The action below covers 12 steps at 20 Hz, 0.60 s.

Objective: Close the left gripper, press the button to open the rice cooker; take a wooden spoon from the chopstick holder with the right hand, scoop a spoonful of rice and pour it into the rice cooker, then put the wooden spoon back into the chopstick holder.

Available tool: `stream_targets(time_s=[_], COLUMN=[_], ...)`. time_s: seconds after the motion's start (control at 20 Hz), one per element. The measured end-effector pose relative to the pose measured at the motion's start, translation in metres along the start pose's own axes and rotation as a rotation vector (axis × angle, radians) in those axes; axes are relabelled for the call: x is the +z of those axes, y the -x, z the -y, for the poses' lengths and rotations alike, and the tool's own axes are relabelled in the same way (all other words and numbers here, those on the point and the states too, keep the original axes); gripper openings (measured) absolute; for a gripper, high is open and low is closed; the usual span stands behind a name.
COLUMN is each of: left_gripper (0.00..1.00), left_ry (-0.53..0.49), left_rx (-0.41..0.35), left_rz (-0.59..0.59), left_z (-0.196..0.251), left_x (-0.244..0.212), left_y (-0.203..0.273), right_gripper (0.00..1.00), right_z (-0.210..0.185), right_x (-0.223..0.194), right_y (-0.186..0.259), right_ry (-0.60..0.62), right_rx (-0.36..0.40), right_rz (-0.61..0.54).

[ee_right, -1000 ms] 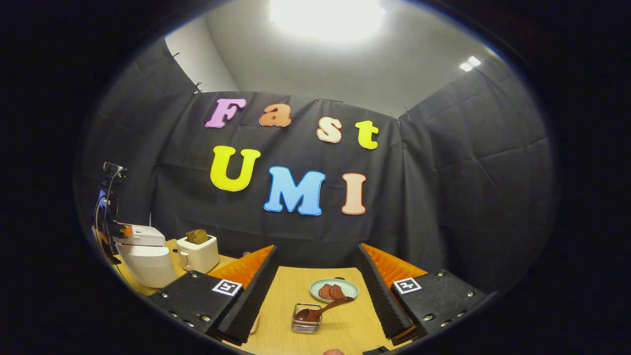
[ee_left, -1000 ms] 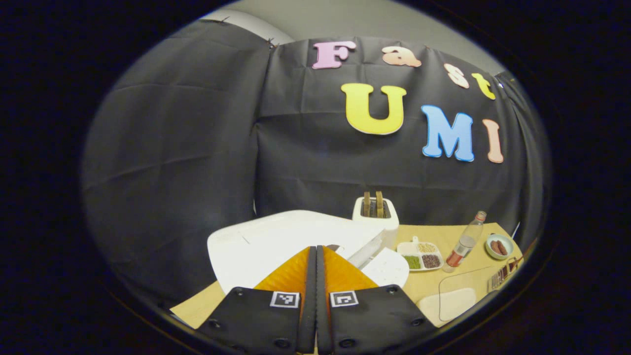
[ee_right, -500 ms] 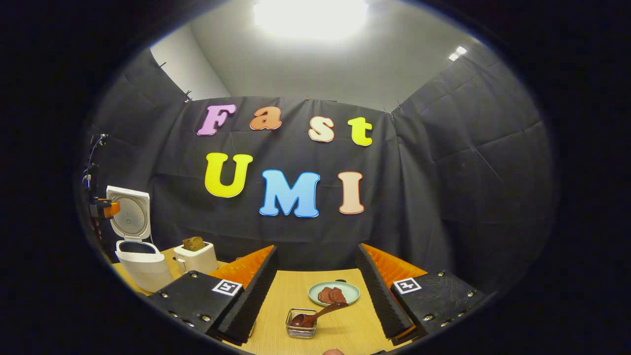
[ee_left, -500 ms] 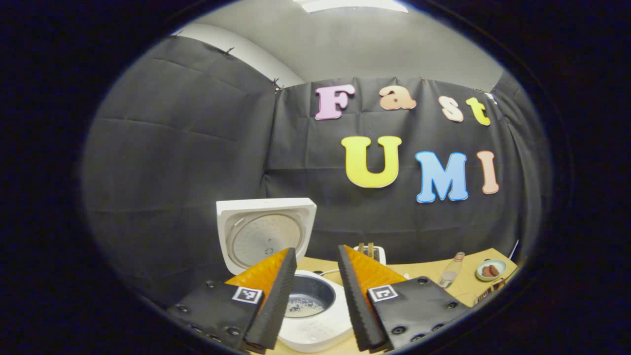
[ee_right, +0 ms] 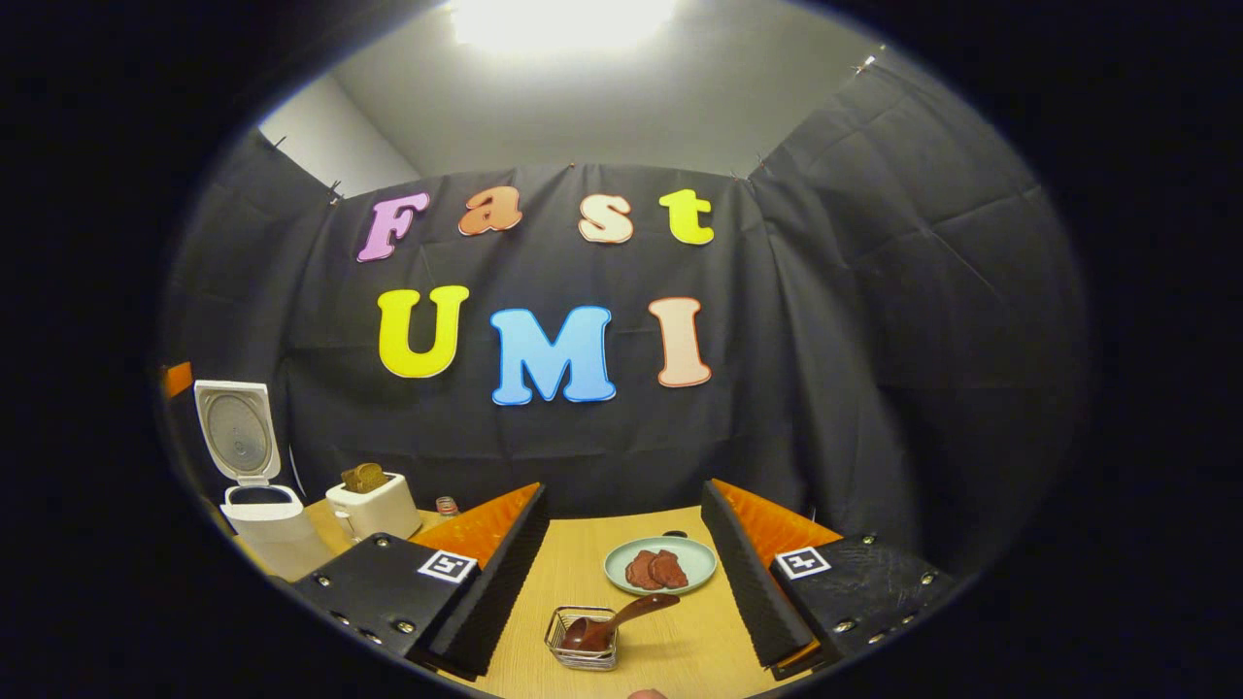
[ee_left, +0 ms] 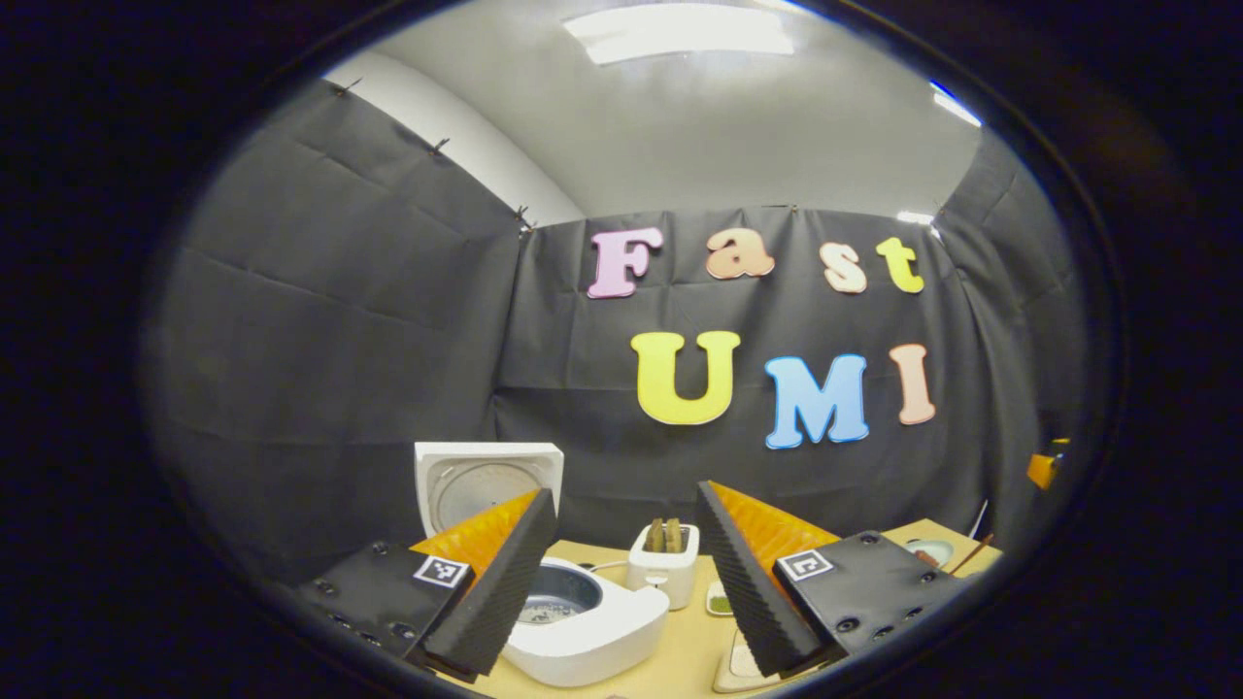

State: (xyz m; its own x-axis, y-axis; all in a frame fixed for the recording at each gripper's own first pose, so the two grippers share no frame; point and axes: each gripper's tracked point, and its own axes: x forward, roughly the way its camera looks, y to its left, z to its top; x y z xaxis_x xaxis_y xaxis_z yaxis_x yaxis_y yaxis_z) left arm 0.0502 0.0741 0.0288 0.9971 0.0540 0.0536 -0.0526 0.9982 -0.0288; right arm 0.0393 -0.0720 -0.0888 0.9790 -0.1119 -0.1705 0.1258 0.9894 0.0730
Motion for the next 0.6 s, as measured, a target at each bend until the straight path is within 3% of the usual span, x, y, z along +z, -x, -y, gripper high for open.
stream_targets(time_s=[0.6], left_gripper=[0.99], left_ry=[-0.071], left_rx=[-0.002], left_rz=[-0.014], left_z=[0.007], left_x=[0.011], left_y=[0.035], right_gripper=[0.96], right_z=[0.011], right_x=[-0.124], right_y=[-0.046], right_ry=[-0.095], right_rx=[-0.014], right_rz=[-0.252])
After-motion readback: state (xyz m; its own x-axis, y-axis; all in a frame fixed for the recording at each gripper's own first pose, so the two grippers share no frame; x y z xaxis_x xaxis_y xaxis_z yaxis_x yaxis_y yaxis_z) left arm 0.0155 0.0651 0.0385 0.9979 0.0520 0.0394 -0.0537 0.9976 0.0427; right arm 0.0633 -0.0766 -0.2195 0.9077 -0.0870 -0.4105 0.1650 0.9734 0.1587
